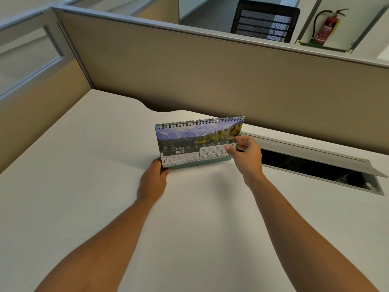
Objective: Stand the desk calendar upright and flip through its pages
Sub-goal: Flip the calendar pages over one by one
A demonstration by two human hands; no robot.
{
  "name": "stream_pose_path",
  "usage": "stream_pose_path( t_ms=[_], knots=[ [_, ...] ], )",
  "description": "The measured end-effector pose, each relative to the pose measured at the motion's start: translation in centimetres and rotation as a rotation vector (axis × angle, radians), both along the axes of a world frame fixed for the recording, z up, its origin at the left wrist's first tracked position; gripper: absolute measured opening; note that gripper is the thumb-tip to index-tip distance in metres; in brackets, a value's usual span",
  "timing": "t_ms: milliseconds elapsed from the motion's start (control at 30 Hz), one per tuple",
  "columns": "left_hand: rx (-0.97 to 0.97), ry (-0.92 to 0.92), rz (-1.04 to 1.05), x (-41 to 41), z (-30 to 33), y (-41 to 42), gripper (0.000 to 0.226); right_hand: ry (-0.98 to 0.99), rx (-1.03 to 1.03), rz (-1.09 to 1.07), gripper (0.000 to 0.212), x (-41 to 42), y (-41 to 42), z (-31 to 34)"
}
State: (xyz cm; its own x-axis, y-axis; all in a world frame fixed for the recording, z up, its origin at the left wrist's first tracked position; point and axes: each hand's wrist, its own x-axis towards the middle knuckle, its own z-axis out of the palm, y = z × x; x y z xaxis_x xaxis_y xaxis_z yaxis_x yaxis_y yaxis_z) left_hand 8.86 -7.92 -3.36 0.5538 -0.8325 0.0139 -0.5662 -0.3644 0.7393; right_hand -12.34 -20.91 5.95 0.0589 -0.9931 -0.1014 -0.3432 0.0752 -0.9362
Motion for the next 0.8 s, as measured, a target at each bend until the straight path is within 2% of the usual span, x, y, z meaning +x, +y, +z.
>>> stream_pose_path(
  t_ms=[233, 433, 667, 800],
  knots=[
    [-0.003, 0.006, -0.002, 0.1, 0.1, 0.0, 0.032, -0.049, 0.017, -0.038, 0.054, 0.6, -0.1, -0.5],
    [0.008, 0.006, -0.002, 0.0, 0.2, 0.1, 0.033, -0.04, -0.017, -0.054, 0.051, 0.6, 0.1, -0.9],
    [0.014, 0.008, 0.001, -0.1, 0.5, 0.1, 0.033, 0.006, -0.08, -0.129, 0.029, -0.5, 0.2, -1.3],
    [0.016, -0.001, 0.0, -0.1, 0.7, 0.2, 0.031, 0.054, -0.087, -0.095, 0.018, -1.4, 0.1, -1.6]
  ],
)
